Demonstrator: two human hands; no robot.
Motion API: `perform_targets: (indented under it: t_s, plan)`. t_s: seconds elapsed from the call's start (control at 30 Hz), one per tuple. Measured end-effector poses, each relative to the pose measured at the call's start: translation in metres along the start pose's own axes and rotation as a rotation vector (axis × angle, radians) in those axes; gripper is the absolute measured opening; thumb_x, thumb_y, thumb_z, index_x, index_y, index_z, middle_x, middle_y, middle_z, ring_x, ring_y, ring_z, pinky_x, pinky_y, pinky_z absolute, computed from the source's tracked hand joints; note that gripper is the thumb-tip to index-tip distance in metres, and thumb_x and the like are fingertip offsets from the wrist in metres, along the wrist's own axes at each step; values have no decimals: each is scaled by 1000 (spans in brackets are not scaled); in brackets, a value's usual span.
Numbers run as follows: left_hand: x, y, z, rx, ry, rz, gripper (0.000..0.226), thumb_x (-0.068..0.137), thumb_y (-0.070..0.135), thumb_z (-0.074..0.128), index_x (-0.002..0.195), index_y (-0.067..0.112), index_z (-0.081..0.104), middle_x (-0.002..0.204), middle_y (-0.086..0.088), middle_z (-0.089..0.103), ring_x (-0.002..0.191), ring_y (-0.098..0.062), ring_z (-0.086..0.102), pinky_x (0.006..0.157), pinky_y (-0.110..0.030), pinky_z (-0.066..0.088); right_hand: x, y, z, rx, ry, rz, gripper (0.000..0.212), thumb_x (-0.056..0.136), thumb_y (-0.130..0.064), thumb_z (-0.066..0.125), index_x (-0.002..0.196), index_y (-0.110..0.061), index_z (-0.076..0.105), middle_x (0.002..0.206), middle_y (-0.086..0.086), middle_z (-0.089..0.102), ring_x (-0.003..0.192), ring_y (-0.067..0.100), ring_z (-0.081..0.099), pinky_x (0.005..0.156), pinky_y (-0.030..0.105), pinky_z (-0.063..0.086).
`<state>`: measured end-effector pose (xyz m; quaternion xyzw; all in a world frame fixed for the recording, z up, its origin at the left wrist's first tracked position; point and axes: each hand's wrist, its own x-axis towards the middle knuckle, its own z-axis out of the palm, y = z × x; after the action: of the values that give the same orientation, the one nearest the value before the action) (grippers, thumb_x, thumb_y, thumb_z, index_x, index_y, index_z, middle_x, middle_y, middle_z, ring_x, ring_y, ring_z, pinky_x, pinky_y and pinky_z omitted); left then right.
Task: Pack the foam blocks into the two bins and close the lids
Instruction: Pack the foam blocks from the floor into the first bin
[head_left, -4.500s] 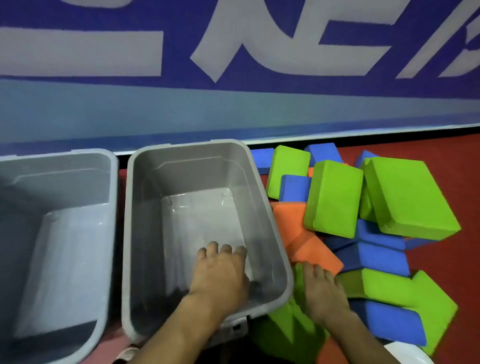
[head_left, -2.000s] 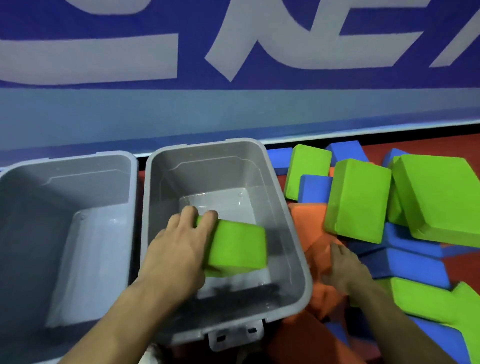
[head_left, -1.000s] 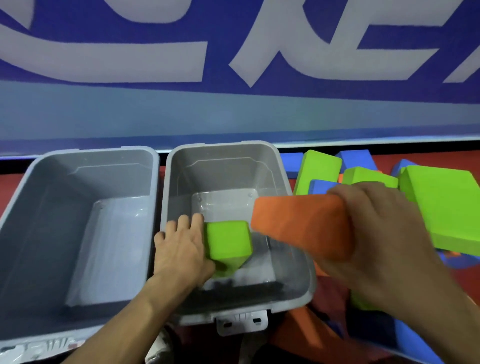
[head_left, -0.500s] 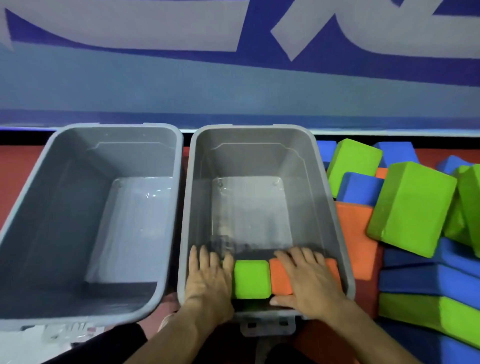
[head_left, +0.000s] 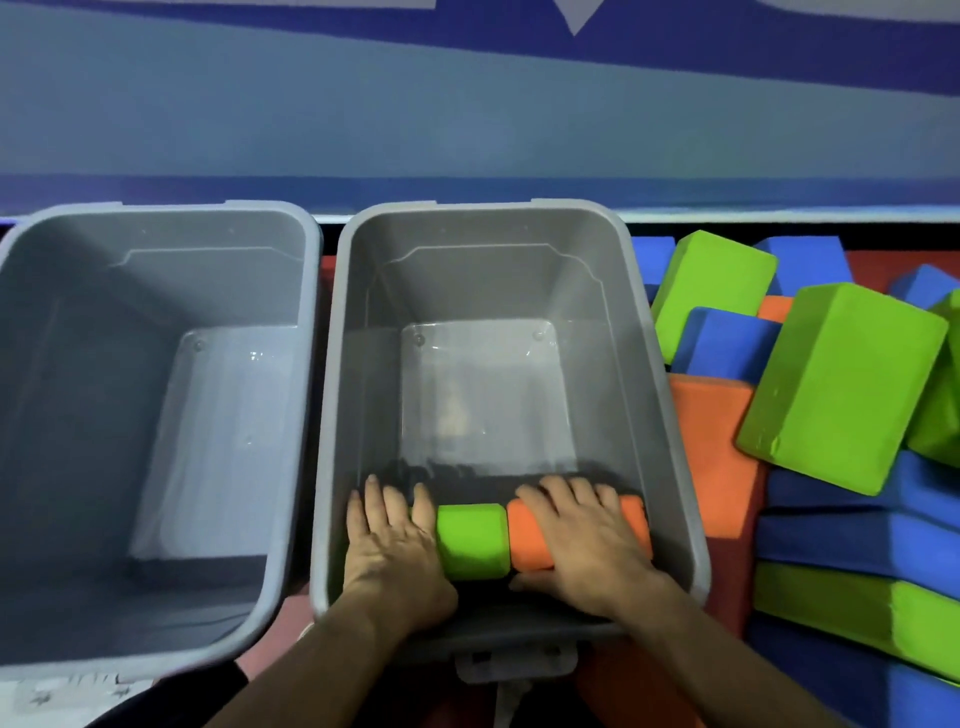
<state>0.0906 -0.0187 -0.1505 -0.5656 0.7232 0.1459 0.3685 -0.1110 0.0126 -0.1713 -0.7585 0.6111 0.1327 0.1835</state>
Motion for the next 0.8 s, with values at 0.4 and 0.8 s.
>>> perform_targets:
  t_s: [0.4, 0.8]
  plan:
    - [-15, 11, 28, -322, 288, 328, 106, 40, 38, 49, 143, 25, 30, 126, -15, 61, 124, -29, 42, 102, -57, 29, -22, -4, -1, 172, -109, -26, 72, 85, -63, 47, 143, -25, 28, 138, 14, 40, 123, 38, 37, 103, 55, 22]
    - [-13, 40, -56, -178, 153, 179, 74, 75, 72, 32, 144, 47, 28, 151, 4, 36, 140, -23, 32, 112, -53, 23, -57, 78, -68, 646, 668, 314, 30, 86, -36, 51, 103, -17, 67, 99, 2, 69, 95, 18, 59, 89, 31, 45]
